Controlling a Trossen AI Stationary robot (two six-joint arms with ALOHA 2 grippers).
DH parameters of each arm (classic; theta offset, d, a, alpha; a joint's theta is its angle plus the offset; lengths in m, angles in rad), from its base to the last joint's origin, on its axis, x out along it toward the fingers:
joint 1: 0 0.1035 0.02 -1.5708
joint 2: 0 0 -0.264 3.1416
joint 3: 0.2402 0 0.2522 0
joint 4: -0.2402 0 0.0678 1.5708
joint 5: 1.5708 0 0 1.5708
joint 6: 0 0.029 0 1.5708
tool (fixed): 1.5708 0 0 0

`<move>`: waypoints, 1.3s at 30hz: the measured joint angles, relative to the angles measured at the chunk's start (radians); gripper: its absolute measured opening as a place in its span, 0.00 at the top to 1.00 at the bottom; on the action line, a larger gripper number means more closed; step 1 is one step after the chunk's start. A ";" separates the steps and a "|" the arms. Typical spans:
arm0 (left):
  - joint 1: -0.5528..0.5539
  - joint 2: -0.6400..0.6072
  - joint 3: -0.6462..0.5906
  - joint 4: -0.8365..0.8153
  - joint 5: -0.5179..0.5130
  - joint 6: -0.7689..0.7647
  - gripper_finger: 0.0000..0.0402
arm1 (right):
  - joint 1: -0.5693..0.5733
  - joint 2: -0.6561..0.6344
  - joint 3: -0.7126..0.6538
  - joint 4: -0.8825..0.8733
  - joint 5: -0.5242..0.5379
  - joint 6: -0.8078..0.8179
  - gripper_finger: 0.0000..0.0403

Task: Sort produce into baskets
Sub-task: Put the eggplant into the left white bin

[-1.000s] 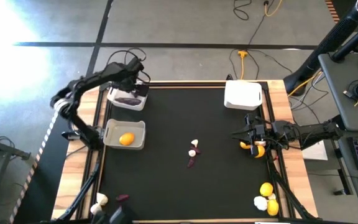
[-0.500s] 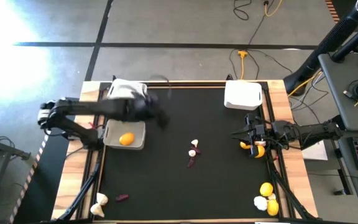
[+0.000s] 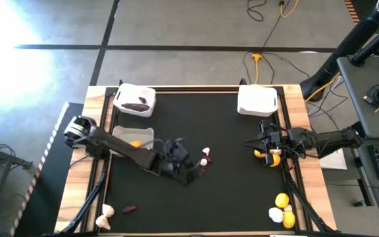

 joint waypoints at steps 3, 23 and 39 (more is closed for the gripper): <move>-0.038 0.049 0.000 0.003 0.000 -0.020 0.40 | 0.000 0.000 0.000 0.000 0.000 0.000 0.83; -0.122 0.346 0.000 0.335 -0.062 0.038 0.40 | 0.000 0.000 0.000 0.000 0.000 0.000 0.83; -0.118 0.486 0.002 0.568 -0.255 0.097 0.40 | 0.000 0.000 0.000 0.000 0.000 0.000 0.83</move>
